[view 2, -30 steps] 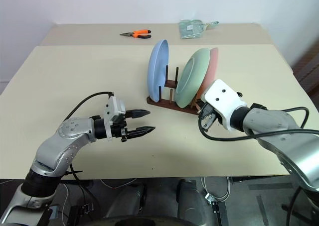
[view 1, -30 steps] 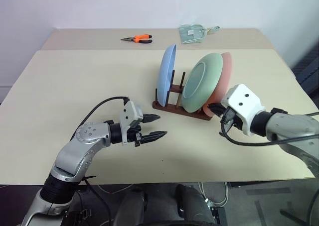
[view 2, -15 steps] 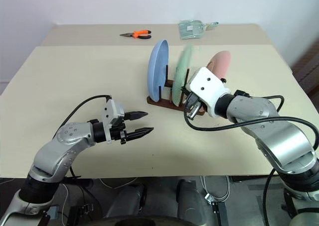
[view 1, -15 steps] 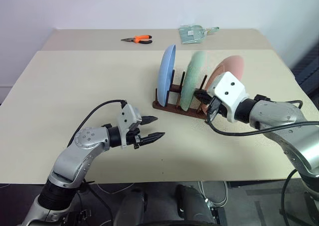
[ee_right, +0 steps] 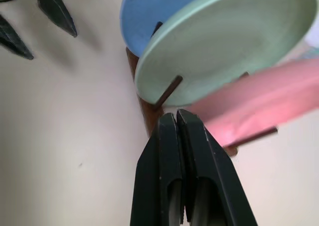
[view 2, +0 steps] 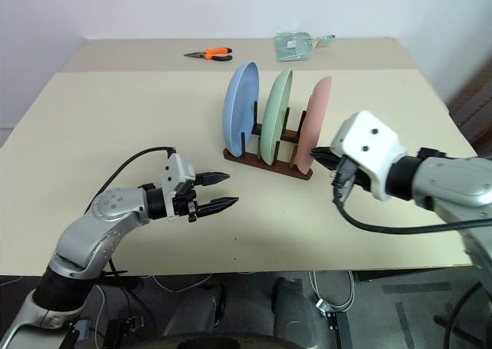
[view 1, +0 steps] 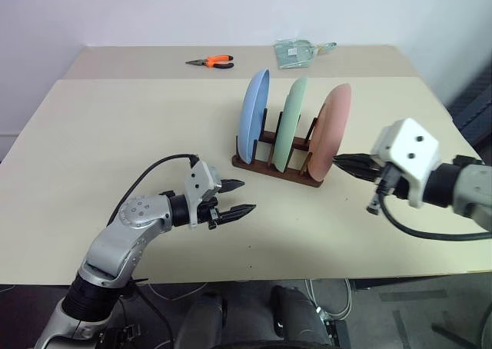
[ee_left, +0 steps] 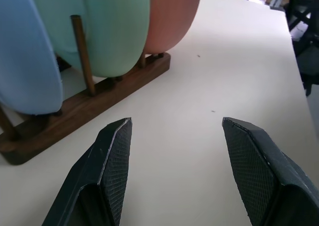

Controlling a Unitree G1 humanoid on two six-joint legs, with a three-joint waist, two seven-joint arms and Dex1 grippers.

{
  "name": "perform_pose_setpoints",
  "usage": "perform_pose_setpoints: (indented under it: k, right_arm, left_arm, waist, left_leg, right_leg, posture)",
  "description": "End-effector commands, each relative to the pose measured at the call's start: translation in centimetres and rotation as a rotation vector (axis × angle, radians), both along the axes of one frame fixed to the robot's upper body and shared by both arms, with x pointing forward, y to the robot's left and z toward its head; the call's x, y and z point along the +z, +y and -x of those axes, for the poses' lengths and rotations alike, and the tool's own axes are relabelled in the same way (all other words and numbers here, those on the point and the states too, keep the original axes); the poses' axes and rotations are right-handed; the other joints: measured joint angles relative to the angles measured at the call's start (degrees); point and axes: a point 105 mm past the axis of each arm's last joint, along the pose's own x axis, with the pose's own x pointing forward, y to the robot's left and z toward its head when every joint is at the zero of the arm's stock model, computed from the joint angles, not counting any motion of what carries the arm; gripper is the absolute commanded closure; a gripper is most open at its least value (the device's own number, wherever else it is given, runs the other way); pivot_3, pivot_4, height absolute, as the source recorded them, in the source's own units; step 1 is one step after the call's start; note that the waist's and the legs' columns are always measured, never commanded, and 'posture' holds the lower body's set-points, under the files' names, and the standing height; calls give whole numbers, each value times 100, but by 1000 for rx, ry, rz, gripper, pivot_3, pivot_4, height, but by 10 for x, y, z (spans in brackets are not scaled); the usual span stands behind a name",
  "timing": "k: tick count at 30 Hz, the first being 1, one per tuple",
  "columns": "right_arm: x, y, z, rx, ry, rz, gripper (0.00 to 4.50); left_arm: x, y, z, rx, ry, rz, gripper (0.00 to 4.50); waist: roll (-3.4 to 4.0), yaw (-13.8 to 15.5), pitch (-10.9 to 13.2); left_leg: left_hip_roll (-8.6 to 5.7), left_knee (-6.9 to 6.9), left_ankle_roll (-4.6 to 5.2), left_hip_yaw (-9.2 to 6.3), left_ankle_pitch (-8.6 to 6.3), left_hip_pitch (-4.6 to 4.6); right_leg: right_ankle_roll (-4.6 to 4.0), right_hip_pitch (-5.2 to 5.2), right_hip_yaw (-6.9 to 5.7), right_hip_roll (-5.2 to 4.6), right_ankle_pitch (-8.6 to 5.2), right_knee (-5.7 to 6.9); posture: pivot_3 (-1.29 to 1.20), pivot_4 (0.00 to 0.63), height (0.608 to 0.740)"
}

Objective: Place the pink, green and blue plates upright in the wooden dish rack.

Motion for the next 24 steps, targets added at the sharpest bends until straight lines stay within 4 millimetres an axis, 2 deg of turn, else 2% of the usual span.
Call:
perform_pose_setpoints:
  k: [1,3,4,6,7,10,12,14,20,24]
  right_arm:
    - [-15,-3,20,41,81,27,4471]
    - [-23,-12,21,12,99,20,4471]
    - [-25,-31,5,-85,47,-37,4471]
    - [-32,-64,-14,-228,-6,-97,4471]
    - [-37,-74,-18,-263,-14,-111,4471]
    - [-46,-90,-25,-293,-17,-124,4471]
    - [-51,-93,-31,-289,-25,-132,4471]
    - [-52,-93,-35,-278,-35,-141,4471]
    - [-63,-89,-47,-258,-33,-165,4471]
    - [-62,-87,-58,-247,-42,-172,4471]
  left_arm:
    - [7,10,-12,60,-67,-5,1513]
    - [7,20,-20,114,-70,1,1513]
    - [1,50,-27,210,-63,-36,1513]
    - [-6,90,-31,336,-56,-94,1513]
    - [-9,108,-32,387,-54,-117,1513]
    - [-11,129,-32,462,-61,-133,1513]
    - [-9,145,-33,525,-78,-130,1513]
    - [-7,151,-35,559,-89,-122,1513]
    - [-11,143,-32,566,-95,-93,1513]
    - [-11,138,-34,585,-102,-68,1513]
  waist:
    - [-1,14,-1]
    - [-1,8,-1]
    - [0,-15,0]
    - [-44,-28,-5]
    - [-43,-49,-3]
    - [-14,-31,14]
    - [-9,8,17]
    - [-9,8,16]
    - [-9,-12,15]
    - [-9,-15,15]
  left_leg:
    - [0,-1,0,1,0,2]
    - [0,2,1,4,-1,3]
    - [-1,1,1,5,-1,3]
    - [4,-6,2,32,-1,34]
    - [19,-13,4,40,-6,59]
    - [17,-14,6,54,-7,58]
    - [12,-8,7,56,-7,54]
    - [12,-6,7,54,-6,55]
    - [13,-9,6,56,-7,61]
    - [12,-5,6,58,-6,60]
  right_leg:
    - [0,3,0,0,0,-1]
    - [1,5,1,-1,0,-1]
    - [1,6,2,-1,0,-1]
    - [2,13,12,-6,0,7]
    - [0,25,10,3,-2,8]
    - [-1,19,14,-5,-1,8]
    - [-1,20,15,-12,0,8]
    - [-2,25,14,-14,2,8]
    - [-9,28,15,-13,7,9]
    - [-16,26,16,-14,13,15]
  posture:
    - [0,150,740]
    - [0,150,740]
    - [0,150,740]
    - [0,150,740]
    - [0,150,740]
    - [0,150,740]
    - [0,150,740]
    - [0,150,740]
    - [0,150,740]
    - [0,150,740]
